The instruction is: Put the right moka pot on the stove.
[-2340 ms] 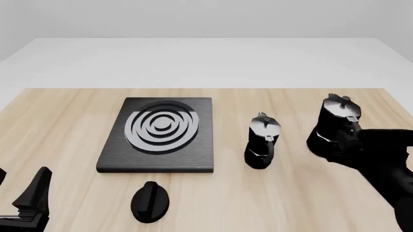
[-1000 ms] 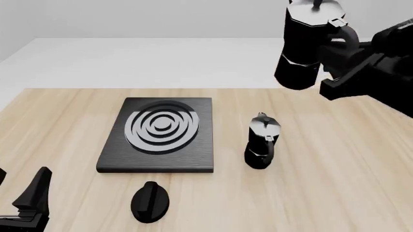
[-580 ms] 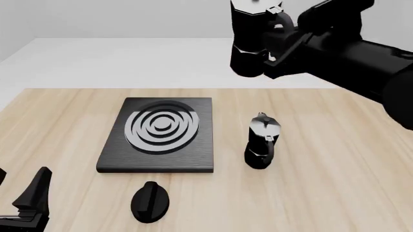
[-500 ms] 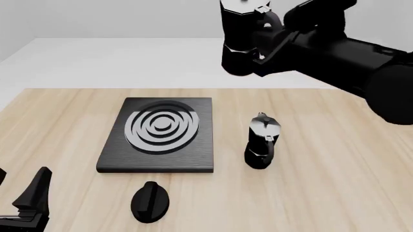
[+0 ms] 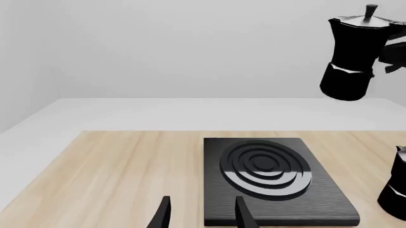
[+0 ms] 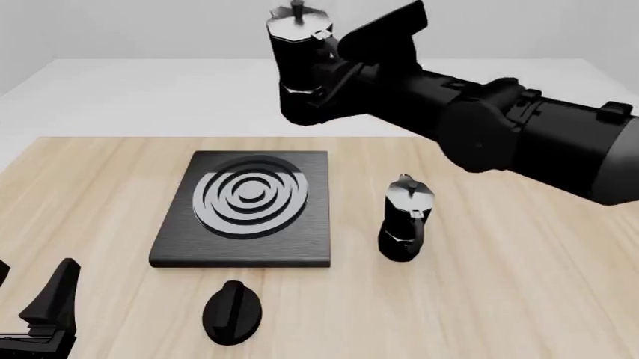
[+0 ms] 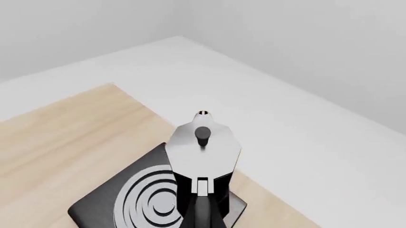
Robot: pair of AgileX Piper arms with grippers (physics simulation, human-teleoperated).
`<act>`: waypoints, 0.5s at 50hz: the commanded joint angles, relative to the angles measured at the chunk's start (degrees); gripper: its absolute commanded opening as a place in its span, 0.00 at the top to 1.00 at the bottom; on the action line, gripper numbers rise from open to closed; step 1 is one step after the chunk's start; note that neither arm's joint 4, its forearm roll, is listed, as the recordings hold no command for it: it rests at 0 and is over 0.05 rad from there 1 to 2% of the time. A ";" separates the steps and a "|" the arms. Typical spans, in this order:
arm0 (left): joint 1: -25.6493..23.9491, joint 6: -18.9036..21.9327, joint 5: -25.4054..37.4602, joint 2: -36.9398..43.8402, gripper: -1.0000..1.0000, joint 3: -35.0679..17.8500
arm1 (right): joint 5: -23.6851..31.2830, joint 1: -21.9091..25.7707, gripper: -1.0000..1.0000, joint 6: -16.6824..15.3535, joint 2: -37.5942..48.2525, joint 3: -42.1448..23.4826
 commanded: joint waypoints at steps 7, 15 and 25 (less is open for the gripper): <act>0.00 0.00 0.00 0.00 0.00 0.00 | -4.25 3.85 1.00 -0.11 9.99 -7.15; 0.00 0.00 0.00 0.00 0.00 0.00 | -5.08 5.32 1.00 0.43 12.49 -8.43; 0.00 0.00 0.00 0.00 0.00 0.00 | -7.86 6.67 1.00 1.24 14.52 -7.99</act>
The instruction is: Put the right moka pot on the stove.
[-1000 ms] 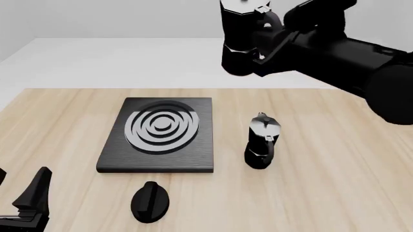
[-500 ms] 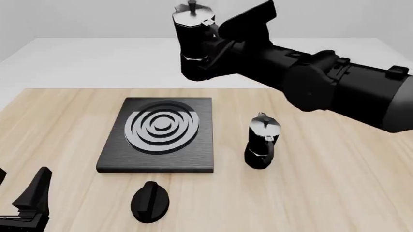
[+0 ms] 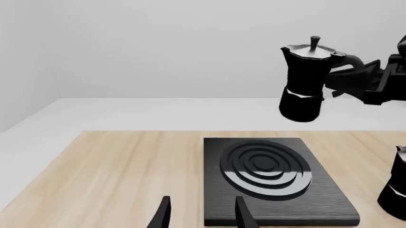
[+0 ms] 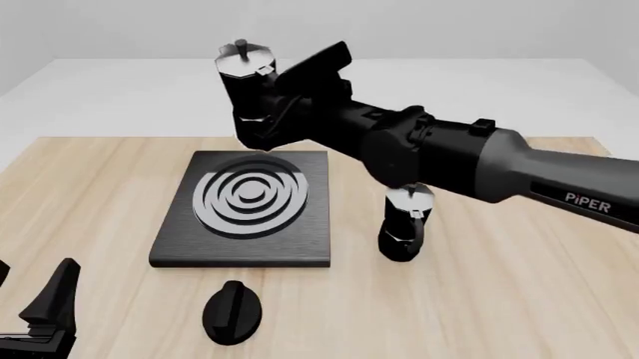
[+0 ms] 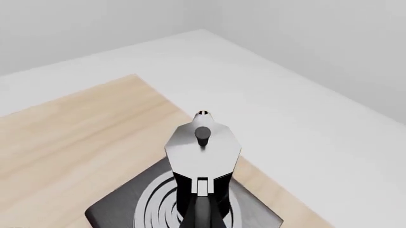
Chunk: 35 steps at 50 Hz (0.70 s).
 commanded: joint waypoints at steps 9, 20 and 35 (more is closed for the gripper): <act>0.00 0.00 0.00 0.00 0.00 0.00 | -5.53 2.43 1.00 1.52 3.48 -1.07; 0.00 0.00 0.00 0.00 0.00 0.00 | -7.14 3.25 1.00 1.92 5.75 -0.62; 0.00 0.00 0.00 0.00 0.00 0.00 | -9.85 4.36 1.00 2.81 8.21 0.23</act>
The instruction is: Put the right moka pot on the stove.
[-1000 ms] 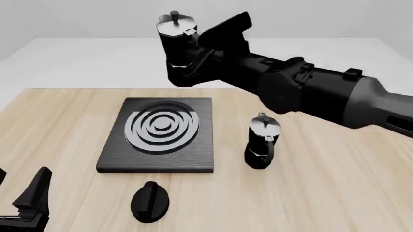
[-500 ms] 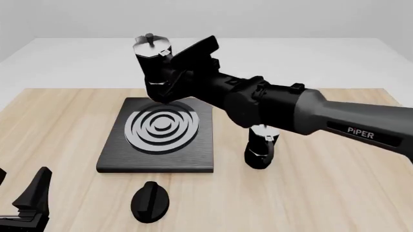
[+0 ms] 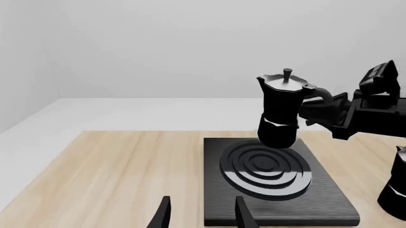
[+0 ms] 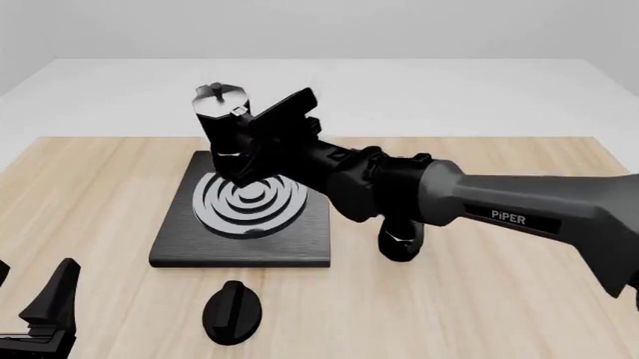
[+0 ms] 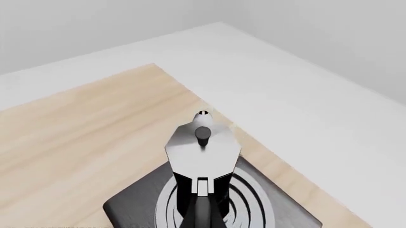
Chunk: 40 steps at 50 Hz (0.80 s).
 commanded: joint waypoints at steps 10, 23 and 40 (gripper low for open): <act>0.00 0.00 0.00 0.00 0.00 0.00 | -4.44 0.95 1.00 1.47 1.94 -0.08; 0.00 0.00 0.00 0.00 0.00 0.00 | -6.27 -0.20 1.00 1.60 3.11 0.55; 0.00 0.00 0.00 0.00 0.00 0.00 | -9.83 -0.72 1.00 2.58 5.47 1.98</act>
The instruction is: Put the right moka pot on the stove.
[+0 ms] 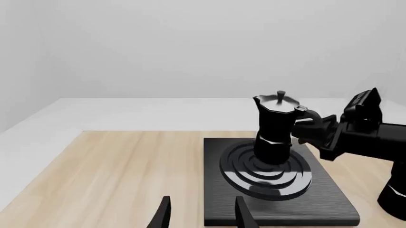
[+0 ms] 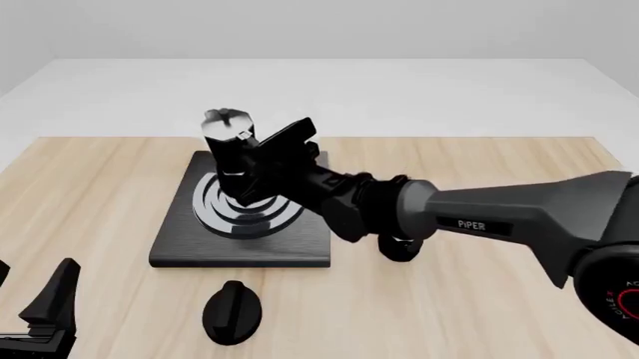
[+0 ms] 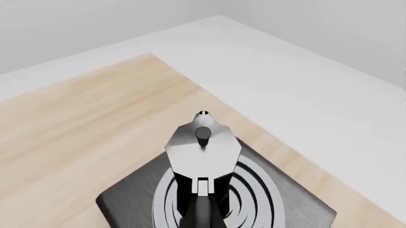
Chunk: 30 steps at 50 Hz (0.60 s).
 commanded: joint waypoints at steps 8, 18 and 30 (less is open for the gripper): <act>0.00 0.00 0.00 0.00 0.00 0.00 | -4.05 -0.14 1.00 1.19 1.12 -0.47; 0.00 0.00 0.00 0.00 0.00 0.00 | -5.77 0.08 1.00 2.08 2.72 -0.33; 0.00 0.00 0.00 0.00 0.00 0.00 | -6.78 -0.59 1.00 2.68 4.37 -0.74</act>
